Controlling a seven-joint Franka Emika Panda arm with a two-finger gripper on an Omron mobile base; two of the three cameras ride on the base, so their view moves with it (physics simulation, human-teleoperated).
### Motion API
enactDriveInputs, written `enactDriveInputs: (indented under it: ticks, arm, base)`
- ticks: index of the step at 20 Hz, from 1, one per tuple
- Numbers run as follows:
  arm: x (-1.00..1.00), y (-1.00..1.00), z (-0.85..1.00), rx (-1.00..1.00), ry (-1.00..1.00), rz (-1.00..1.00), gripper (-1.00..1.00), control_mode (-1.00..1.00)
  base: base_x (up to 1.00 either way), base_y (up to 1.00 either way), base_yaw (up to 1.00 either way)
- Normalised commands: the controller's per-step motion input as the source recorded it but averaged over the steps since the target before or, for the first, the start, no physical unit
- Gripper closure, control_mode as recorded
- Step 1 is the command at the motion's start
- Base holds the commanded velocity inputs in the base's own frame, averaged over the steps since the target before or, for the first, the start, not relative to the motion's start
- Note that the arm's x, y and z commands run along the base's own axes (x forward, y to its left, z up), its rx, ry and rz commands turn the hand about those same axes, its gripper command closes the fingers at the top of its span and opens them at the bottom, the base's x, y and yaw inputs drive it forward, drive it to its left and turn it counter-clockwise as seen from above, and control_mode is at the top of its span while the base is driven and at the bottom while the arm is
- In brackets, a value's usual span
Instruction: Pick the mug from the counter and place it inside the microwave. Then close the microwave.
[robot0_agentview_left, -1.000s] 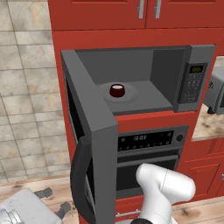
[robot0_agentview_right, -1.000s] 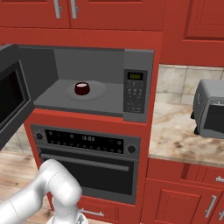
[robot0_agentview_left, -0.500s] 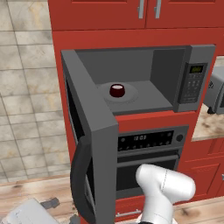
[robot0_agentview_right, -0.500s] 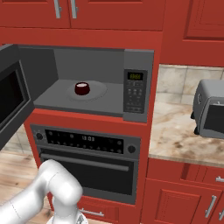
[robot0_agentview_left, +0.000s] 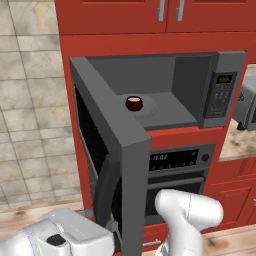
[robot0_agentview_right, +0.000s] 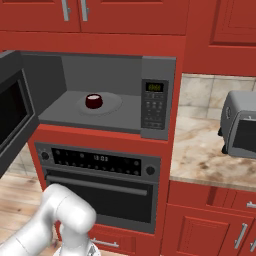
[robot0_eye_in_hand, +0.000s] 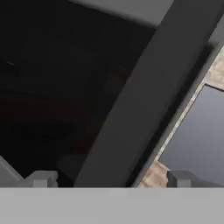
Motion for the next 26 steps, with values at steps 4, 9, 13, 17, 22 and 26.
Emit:
enactDriveInputs:
  ticks: [4,9,13,17,22,26]
  arm:
    - [0.81,-0.24,0.00,0.00,0.20,0.00,-1.00,-1.00]
    - [0.58,-0.46,0.01,0.00,0.19,0.00,-1.00,-1.00]
    - [0.47,-0.48,0.02,0.00,0.17,0.00,-1.00,-1.00]
    - [0.44,-0.43,0.08,0.00,0.12,0.01,-1.00,-1.00]
    - [0.49,-0.40,0.04,0.00,0.04,0.04,-1.00,-1.00]
    - [0.44,-0.33,0.02,0.00,0.01,0.07,-1.00,-1.00]
  base:
    - [0.00,0.00,0.00]
    - [0.00,0.00,0.00]
    - [0.00,0.00,0.00]
    - [0.00,0.00,0.00]
    - [0.00,0.00,0.00]
    - [0.00,0.00,0.00]
